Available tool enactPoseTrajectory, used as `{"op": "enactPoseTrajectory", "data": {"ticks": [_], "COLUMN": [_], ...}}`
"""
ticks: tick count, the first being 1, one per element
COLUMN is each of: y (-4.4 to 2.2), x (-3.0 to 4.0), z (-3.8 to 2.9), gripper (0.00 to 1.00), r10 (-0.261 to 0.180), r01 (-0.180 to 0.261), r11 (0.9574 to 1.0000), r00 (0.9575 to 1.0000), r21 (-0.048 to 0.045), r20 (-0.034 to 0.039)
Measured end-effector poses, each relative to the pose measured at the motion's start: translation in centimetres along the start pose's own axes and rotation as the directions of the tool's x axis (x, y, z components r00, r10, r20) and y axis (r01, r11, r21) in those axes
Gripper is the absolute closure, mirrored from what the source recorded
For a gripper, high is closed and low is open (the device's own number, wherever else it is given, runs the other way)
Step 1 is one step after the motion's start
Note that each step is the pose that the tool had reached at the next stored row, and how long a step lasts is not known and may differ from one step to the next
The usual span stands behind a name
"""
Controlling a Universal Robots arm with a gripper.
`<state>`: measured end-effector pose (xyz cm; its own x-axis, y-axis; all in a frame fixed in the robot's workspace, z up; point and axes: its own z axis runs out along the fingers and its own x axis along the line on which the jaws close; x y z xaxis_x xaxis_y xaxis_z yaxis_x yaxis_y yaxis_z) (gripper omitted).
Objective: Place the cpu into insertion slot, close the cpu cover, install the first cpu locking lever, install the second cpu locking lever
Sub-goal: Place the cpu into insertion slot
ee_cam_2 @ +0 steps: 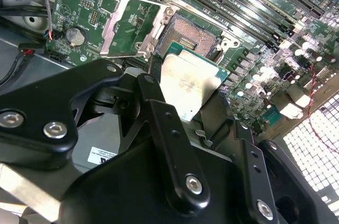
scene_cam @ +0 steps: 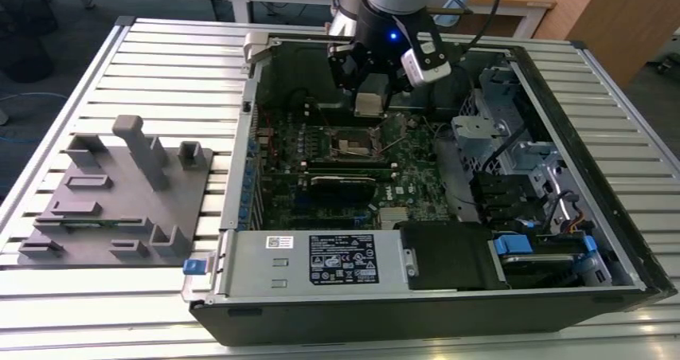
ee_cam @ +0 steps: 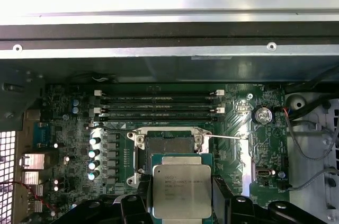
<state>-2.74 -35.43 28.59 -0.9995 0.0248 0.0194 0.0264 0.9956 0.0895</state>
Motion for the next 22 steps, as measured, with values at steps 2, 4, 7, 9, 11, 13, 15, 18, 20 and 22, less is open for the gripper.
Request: {"op": "enactPoseTrajectory", "data": {"ticks": [2, 4, 7, 9, 11, 13, 15, 18, 20, 22], "y": [0.00, 0.00, -0.01, -0.02, -0.02, -0.02, -0.02, -0.02, -0.03, -0.03], "x": [0.00, 0.00, 0.00, 0.00, 0.00, 0.00, -0.01, -0.01, -0.01, -0.01], "z": [0.01, 0.06, 0.17, 0.17, 0.19, 0.19, 0.23, 0.27, 0.32, 0.36], "gripper": [0.46, 0.46, 0.46, 0.46, 0.46, 0.46, 0.46, 0.46, 0.46, 0.46], "r10": [0.000, 0.000, 0.000, 0.000, 0.000, 0.000, 0.000, 0.000, 0.000, 0.000], "r01": [0.000, 0.000, 0.000, 0.000, 0.000, 0.000, 0.000, 0.000, 0.000, 0.000], "r11": [1.0000, 1.0000, 1.0000, 1.0000, 1.0000, 1.0000, 1.0000, 1.0000, 1.0000, 1.0000], "r00": [1.0000, 1.0000, 1.0000, 1.0000, 1.0000, 1.0000, 1.0000, 1.0000, 1.0000, 1.0000], "r21": [-0.0002, -0.0006, -0.0002, 0.0001, -0.0002, -0.0002, -0.0005, -0.0001, -0.0002, -0.0002], "r20": [0.0001, 0.0003, 0.0001, -0.0001, 0.0001, 0.0001, 0.0002, 0.0000, 0.0001, 0.0001]}}
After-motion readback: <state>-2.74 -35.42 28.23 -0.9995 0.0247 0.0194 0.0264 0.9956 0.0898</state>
